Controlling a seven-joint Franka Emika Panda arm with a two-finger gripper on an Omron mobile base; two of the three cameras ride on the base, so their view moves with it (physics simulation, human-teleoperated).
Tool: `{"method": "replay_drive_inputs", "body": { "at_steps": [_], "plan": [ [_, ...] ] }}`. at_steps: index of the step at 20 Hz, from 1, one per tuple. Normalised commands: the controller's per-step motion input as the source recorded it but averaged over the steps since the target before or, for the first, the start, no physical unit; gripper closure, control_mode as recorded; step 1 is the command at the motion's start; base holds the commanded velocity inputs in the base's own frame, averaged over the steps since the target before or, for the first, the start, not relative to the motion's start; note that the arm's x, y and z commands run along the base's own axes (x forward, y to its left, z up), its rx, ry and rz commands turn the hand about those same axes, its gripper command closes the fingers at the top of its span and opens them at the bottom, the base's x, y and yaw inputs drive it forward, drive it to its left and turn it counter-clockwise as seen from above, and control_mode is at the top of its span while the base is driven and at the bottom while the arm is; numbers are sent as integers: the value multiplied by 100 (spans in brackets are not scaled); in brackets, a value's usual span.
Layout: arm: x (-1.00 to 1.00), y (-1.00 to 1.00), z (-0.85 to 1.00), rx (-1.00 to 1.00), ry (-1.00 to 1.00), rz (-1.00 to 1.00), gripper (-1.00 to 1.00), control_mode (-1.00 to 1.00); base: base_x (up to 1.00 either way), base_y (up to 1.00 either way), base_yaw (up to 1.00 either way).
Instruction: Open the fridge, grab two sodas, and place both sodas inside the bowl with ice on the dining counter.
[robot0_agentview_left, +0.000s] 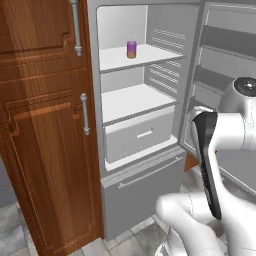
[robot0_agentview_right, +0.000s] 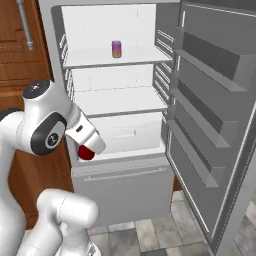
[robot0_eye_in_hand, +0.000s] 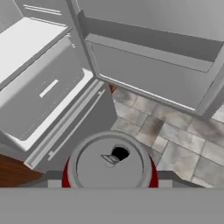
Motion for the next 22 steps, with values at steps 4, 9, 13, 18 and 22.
{"method": "replay_drive_inputs", "body": {
  "at_steps": [4,9,13,18,22],
  "plan": [
    [0,0,0,0,0,0,100,100,-100,22,-23],
    [0,0,0,0,0,0,100,100,-99,24,-33],
    [0,0,0,0,0,0,100,100,-81,15,-46],
    [0,0,0,0,0,0,100,100,-69,4,-50],
    [0,0,0,0,0,0,100,100,-59,-18,-41]
  ]
}}
